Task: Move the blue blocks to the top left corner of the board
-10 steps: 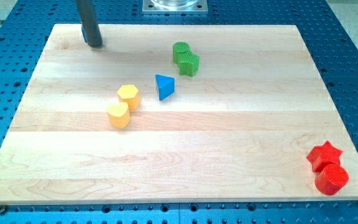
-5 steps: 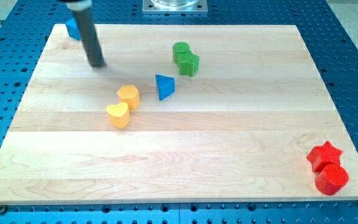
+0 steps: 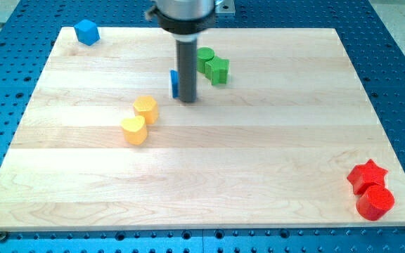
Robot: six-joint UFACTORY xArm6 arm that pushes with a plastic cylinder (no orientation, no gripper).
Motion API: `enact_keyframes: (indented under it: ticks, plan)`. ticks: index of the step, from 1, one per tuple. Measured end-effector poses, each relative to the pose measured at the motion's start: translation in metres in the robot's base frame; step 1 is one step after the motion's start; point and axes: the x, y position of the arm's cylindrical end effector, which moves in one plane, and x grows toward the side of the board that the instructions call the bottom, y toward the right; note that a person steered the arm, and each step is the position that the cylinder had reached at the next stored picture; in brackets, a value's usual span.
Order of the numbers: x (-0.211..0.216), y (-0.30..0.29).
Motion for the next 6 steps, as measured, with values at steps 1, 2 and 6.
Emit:
enact_keyframes:
  ticks: [1, 2, 6]
  plan:
    - [-0.039, -0.059]
    - [-0.068, -0.038]
    - [-0.124, 0.042]
